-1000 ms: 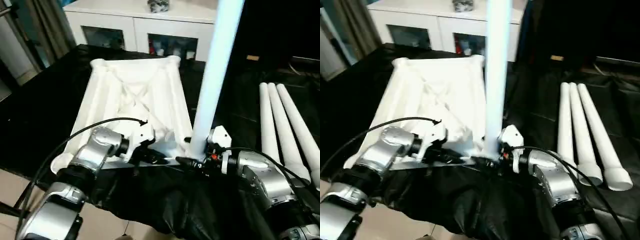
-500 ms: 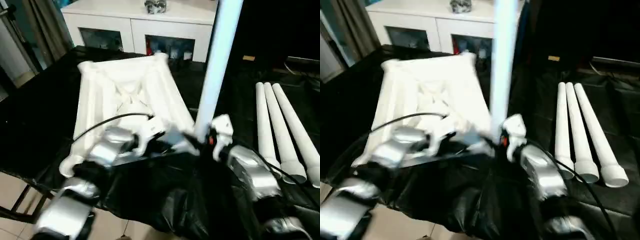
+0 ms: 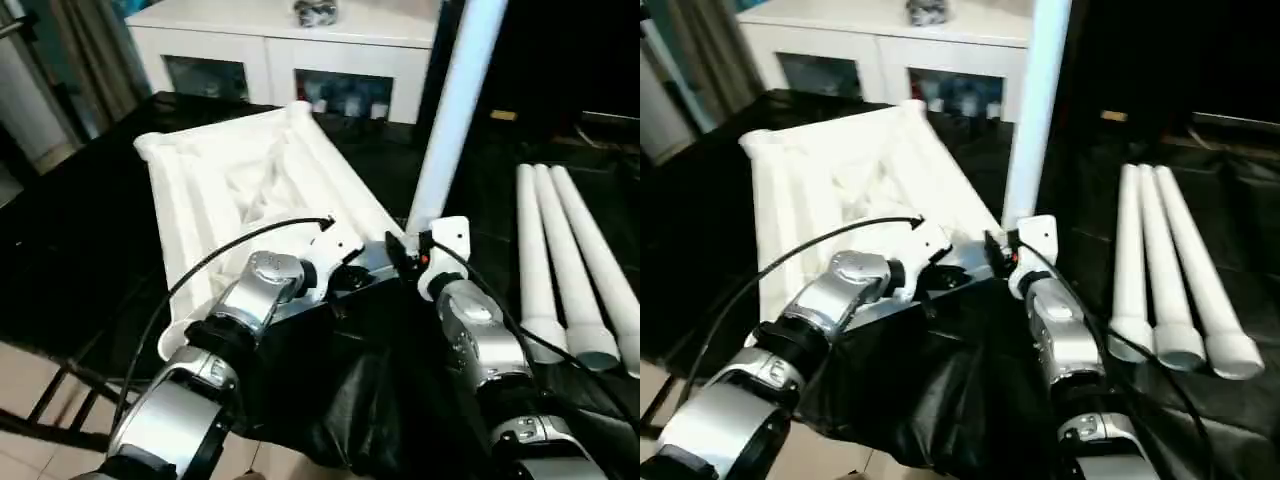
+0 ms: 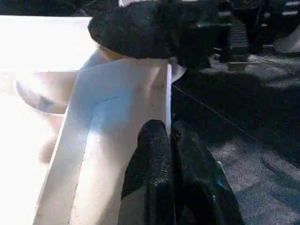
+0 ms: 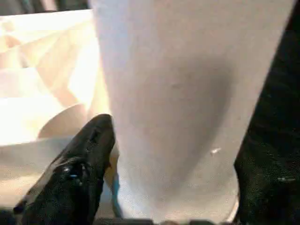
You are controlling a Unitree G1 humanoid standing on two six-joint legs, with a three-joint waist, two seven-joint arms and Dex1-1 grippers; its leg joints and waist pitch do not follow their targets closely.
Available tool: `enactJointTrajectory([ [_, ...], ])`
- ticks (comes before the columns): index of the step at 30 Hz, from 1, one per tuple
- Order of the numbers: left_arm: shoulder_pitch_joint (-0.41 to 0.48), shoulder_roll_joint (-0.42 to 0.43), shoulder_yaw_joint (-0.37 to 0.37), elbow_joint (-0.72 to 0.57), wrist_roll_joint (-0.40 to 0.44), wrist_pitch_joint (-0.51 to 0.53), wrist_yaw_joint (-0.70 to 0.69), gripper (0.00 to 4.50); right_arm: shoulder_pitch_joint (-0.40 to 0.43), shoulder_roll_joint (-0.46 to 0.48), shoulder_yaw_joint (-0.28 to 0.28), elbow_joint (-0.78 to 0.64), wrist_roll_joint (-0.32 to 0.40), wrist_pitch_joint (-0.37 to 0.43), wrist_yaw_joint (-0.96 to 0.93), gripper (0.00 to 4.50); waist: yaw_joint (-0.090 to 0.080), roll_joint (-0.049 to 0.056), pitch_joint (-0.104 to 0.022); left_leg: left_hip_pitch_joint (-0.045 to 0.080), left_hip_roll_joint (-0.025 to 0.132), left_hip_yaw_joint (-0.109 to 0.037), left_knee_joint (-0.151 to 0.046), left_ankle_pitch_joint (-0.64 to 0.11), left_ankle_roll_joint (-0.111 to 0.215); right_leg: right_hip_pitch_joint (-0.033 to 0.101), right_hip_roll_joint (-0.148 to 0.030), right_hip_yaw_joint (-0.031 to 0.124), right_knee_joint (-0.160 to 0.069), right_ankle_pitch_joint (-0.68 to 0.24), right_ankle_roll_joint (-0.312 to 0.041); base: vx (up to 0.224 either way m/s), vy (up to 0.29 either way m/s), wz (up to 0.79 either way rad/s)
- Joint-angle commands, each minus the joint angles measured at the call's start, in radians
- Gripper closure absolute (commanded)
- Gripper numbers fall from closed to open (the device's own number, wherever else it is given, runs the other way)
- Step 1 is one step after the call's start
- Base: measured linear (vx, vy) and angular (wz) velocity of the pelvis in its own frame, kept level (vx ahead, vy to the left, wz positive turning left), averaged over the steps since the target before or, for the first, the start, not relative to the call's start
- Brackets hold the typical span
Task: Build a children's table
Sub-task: Rotate leg to tighten
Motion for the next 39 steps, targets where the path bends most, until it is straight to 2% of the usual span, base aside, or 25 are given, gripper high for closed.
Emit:
enactJointTrajectory([
  [1,0.010,0.005,0.002,-0.031,-0.019,-0.044,-0.036,4.50,0.022,0.003,0.068,-0.023,0.019,0.010,0.111,0.59,0.000,-0.017,-0.063,-0.009,0.010,0.000,-0.063,-0.121,0.070,0.061,-0.069,0.035,-0.068,-0.178,-0.210,0.000,0.000,0.00],
  [3,0.021,0.028,-0.004,-0.042,-0.024,-0.060,-0.078,4.50,0.037,-0.030,0.090,-0.057,0.028,0.012,0.190,0.35,0.001,-0.016,-0.063,-0.009,0.011,-0.001,-0.063,-0.118,0.075,0.063,-0.069,0.034,-0.069,-0.169,-0.212,0.000,0.000,0.00],
  [4,0.038,0.061,-0.013,-0.060,-0.032,-0.082,-0.147,4.50,0.059,-0.077,0.116,-0.098,0.042,0.013,0.301,0.24,0.002,-0.015,-0.062,-0.010,0.012,-0.001,-0.062,-0.117,0.084,0.064,-0.069,0.035,-0.067,-0.156,-0.215,0.000,0.000,0.00],
  [5,0.045,0.075,-0.017,-0.067,-0.035,-0.094,-0.175,4.50,0.068,-0.095,0.125,-0.114,0.049,0.012,0.349,0.24,-0.001,-0.017,-0.063,-0.013,0.012,-0.001,-0.061,-0.111,0.094,0.067,-0.069,0.035,-0.064,-0.136,-0.221,0.000,0.000,0.00],
  [7,0.059,0.100,-0.026,-0.085,-0.046,-0.103,-0.237,4.50,0.084,-0.124,0.137,-0.144,0.064,0.021,0.425,0.24,0.000,-0.015,-0.064,-0.011,0.014,0.000,-0.059,-0.106,0.102,0.064,-0.068,0.034,-0.062,-0.119,-0.230,0.000,0.000,0.00],
  [11,0.085,0.169,-0.042,-0.119,-0.073,-0.124,-0.389,4.50,0.120,-0.211,0.181,-0.219,0.099,0.043,0.632,0.24,0.008,-0.012,-0.063,-0.007,0.022,0.002,-0.060,-0.123,0.097,0.059,-0.066,0.033,-0.060,-0.132,-0.247,0.000,0.000,0.00],
  [15,0.093,0.210,-0.047,-0.135,-0.083,-0.126,-0.471,4.50,0.135,-0.267,0.218,-0.252,0.101,0.041,0.731,0.24,0.013,-0.013,-0.061,-0.003,0.024,0.003,-0.062,-0.146,0.086,0.056,-0.069,0.034,-0.062,-0.161,-0.247,0.000,0.000,0.00],
  [21,0.093,0.251,-0.053,-0.142,-0.094,-0.137,-0.550,4.50,0.141,-0.306,0.243,-0.277,0.105,0.059,0.828,0.85,0.017,-0.014,-0.062,-0.006,0.022,0.002,-0.062,-0.135,0.080,0.057,-0.069,0.034,-0.060,-0.157,-0.243,0.000,0.000,0.00],
  [22,0.094,0.257,-0.055,-0.143,-0.095,-0.140,-0.563,4.50,0.143,-0.310,0.246,-0.285,0.108,0.064,0.842,0.95,0.018,-0.019,-0.063,-0.006,0.022,0.002,-0.061,-0.128,0.081,0.058,-0.069,0.034,-0.059,-0.149,-0.244,0.000,0.000,0.00],
  [26,0.097,0.267,-0.057,-0.145,-0.095,-0.141,-0.584,4.50,0.146,-0.319,0.253,-0.300,0.123,0.079,0.864,1.16,0.020,-0.015,-0.062,-0.005,0.023,0.003,-0.061,-0.129,0.080,0.056,-0.070,0.034,-0.060,-0.155,-0.245,0.000,0.000,0.00],
  [27,0.097,0.268,-0.057,-0.146,-0.095,-0.139,-0.592,4.50,0.148,-0.320,0.255,-0.308,0.129,0.087,0.871,1.33,0.020,-0.015,-0.062,-0.005,0.023,0.003,-0.061,-0.131,0.079,0.056,-0.070,0.034,-0.060,-0.159,-0.244,0.000,0.000,0.00],
  [29,0.099,0.267,-0.056,-0.147,-0.097,-0.135,-0.599,4.50,0.154,-0.317,0.257,-0.318,0.137,0.102,0.877,1.37,0.023,-0.015,-0.062,-0.003,0.023,0.003,-0.062,-0.130,0.076,0.056,-0.069,0.035,-0.061,-0.167,-0.240,0.000,0.000,0.00],
  [33,0.103,0.263,-0.059,-0.151,-0.098,-0.129,-0.595,4.50,0.169,-0.307,0.253,-0.332,0.145,0.125,0.871,1.73,0.026,-0.013,-0.062,-0.004,0.023,0.002,-0.062,-0.127,0.071,0.057,-0.070,0.035,-0.060,-0.162,-0.237,0.000,0.000,0.00],
  [36,0.092,0.235,-0.049,-0.138,-0.086,-0.105,-0.519,4.50,0.175,-0.264,0.223,-0.330,0.150,0.156,0.788,1.78,0.026,-0.013,-0.061,-0.004,0.023,0.002,-0.062,-0.131,0.067,0.055,-0.069,0.035,-0.061,-0.169,-0.237,0.000,0.000,0.00],
  [37,0.073,0.206,-0.040,-0.111,-0.060,-0.080,-0.426,4.50,0.163,-0.221,0.201,-0.295,0.116,0.162,0.664,1.80,0.025,-0.013,-0.059,-0.003,0.022,0.002,-0.064,-0.143,0.056,0.053,-0.070,0.035,-0.064,-0.196,-0.229,0.000,0.000,0.00],
  [38,0.073,0.206,-0.040,-0.111,-0.060,-0.080,-0.426,4.50,0.163,-0.221,0.201,-0.295,0.116,0.162,0.664,1.80,0.022,-0.014,-0.057,-0.003,0.020,0.000,-0.067,-0.157,0.041,0.053,-0.072,0.034,-0.069,-0.242,-0.218,0.000,0.000,0.00],
  [39,0.059,0.183,-0.028,-0.091,-0.054,-0.063,-0.368,4.50,0.152,-0.192,0.186,-0.266,0.091,0.147,0.579,1.81,0.021,-0.015,-0.058,-0.002,0.019,-0.001,-0.068,-0.159,0.033,0.054,-0.073,0.034,-0.072,-0.262,-0.208,0.000,0.000,0.00],
])
